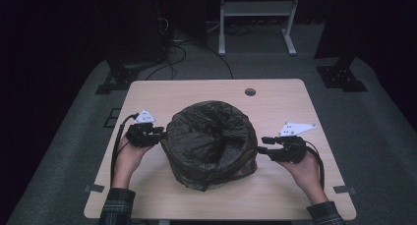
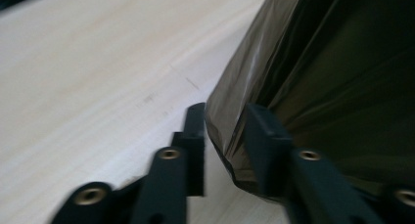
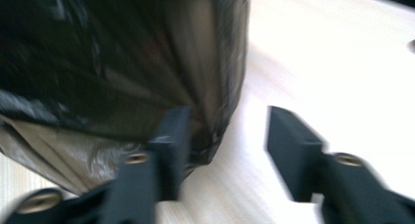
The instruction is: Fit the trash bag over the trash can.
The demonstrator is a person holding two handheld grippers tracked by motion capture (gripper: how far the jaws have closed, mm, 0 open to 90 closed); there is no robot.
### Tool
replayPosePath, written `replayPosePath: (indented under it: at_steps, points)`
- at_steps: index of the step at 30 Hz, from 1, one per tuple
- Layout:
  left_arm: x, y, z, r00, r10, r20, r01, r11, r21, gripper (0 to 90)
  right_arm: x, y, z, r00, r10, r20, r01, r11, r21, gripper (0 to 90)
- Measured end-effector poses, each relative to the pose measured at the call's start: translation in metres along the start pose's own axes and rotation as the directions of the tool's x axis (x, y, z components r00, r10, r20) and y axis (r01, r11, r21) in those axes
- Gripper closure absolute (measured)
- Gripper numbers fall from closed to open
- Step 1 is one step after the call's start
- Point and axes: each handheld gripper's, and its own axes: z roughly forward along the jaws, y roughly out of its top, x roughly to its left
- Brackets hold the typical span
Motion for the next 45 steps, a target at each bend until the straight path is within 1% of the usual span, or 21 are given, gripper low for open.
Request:
replayPosePath:
  at_steps: [1,3,5,7,9,12,15,16,18,21,23,24,25,27,30,33,35,40,42,43,45]
  points:
    - [0.0,0.0,-0.005,0.9999,0.0,0.014,0.001,0.9999,-0.017,60.6,0.0,0.001,-0.003,1.0,0.004,0.003,-0.004,1.0,-0.009,42.8]
    - [-0.003,0.0,-0.017,0.9998,0.011,0.016,-0.011,0.9996,-0.025,50.1,-0.001,0.005,-0.013,1.0,0.007,0.003,-0.007,0.999,-0.042,35.2]
    - [-0.005,-0.001,-0.024,0.9992,0.024,0.031,-0.023,0.9992,-0.032,43.9,-0.001,0.009,-0.022,0.9999,0.012,-0.008,-0.013,0.997,-0.079,29.8]
    - [-0.008,-0.004,-0.031,0.9989,0.034,0.033,-0.034,0.9991,-0.025,35.3,0.001,0.014,-0.03,0.9998,0.017,-0.008,-0.018,0.995,-0.101,21.8]
    - [-0.012,-0.008,-0.037,0.9987,0.044,0.024,-0.044,0.999,-0.012,26.7,0.003,0.019,-0.037,0.9996,0.011,-0.025,-0.014,0.993,-0.114,15.7]
    - [-0.017,-0.017,-0.044,0.9978,0.058,0.033,-0.058,0.9983,-0.004,16.9,0.007,0.026,-0.043,0.9983,-0.009,-0.058,0.001,0.99,-0.139,13.2]
    - [-0.024,-0.029,-0.048,0.9969,0.065,0.045,-0.065,0.9979,-0.005,8.6,0.013,0.033,-0.046,0.9984,-0.036,-0.044,0.03,0.989,-0.143,10.4]
    - [-0.026,-0.033,-0.049,0.9963,0.072,0.045,-0.072,0.9974,-0.004,8.5,0.015,0.035,-0.046,0.9979,-0.043,-0.049,0.035,0.989,-0.143,10.4]
    - [-0.032,-0.042,-0.048,0.9953,0.089,0.037,-0.09,0.9959,0.011,1.2,0.017,0.04,-0.047,0.9973,-0.054,-0.051,0.045,0.987,-0.155,10.0]
    - [-0.041,-0.054,-0.044,0.9924,0.113,0.048,-0.116,0.9919,0.052,0.0,0.021,0.048,-0.048,0.9957,-0.068,-0.062,0.057,0.984,-0.169,9.9]
    - [-0.046,-0.063,-0.04,0.9913,0.115,0.065,-0.119,0.9904,0.07,0.0,0.025,0.053,-0.05,0.9943,-0.088,-0.06,0.075,0.98,-0.187,9.9]
    - [-0.05,-0.068,-0.038,0.9907,0.116,0.072,-0.121,0.9899,0.075,0.0,0.027,0.056,-0.051,0.9935,-0.096,-0.06,0.083,0.977,-0.197,9.9]
    - [-0.053,-0.072,-0.036,0.9885,0.128,0.08,-0.135,0.9873,0.083,0.0,0.028,0.059,-0.052,0.9924,-0.105,-0.063,0.09,0.975,-0.205,9.9]
    - [-0.057,-0.078,-0.032,0.9884,0.125,0.086,-0.133,0.9865,0.095,0.0,0.032,0.066,-0.053,0.99,-0.126,-0.065,0.109,0.97,-0.219,9.9]
    - [-0.062,-0.086,-0.027,0.987,0.134,0.089,-0.143,0.9851,0.096,0.0,0.037,0.078,-0.053,0.9868,-0.147,-0.069,0.129,0.968,-0.216,9.9]
    - [-0.065,-0.091,-0.022,0.9869,0.134,0.089,-0.143,0.9849,0.098,0.0,0.044,0.09,-0.051,0.9808,-0.181,-0.072,0.163,0.965,-0.206,9.9]
    - [-0.067,-0.094,-0.018,0.9866,0.133,0.095,-0.142,0.9849,0.099,0.0,0.047,0.096,-0.049,0.9779,-0.191,-0.084,0.172,0.965,-0.198,9.9]
    - [-0.073,-0.101,-0.002,0.9839,0.14,0.111,-0.154,0.979,0.134,0.0,0.058,0.115,-0.035,0.9667,-0.227,-0.119,0.207,0.965,-0.16,9.9]
    - [-0.074,-0.103,0.002,0.9832,0.137,0.12,-0.153,0.979,0.134,0.0,0.062,0.121,-0.028,0.9616,-0.24,-0.133,0.222,0.965,-0.139,9.9]
    - [-0.074,-0.104,0.004,0.9832,0.127,0.131,-0.144,0.9818,0.124,0.0,0.063,0.124,-0.025,0.9598,-0.246,-0.135,0.23,0.965,-0.125,9.9]
    - [-0.075,-0.105,0.005,0.9827,0.124,0.138,-0.14,0.9839,0.111,0.0,0.067,0.13,-0.015,0.9535,-0.261,-0.15,0.25,0.964,-0.091,9.9]
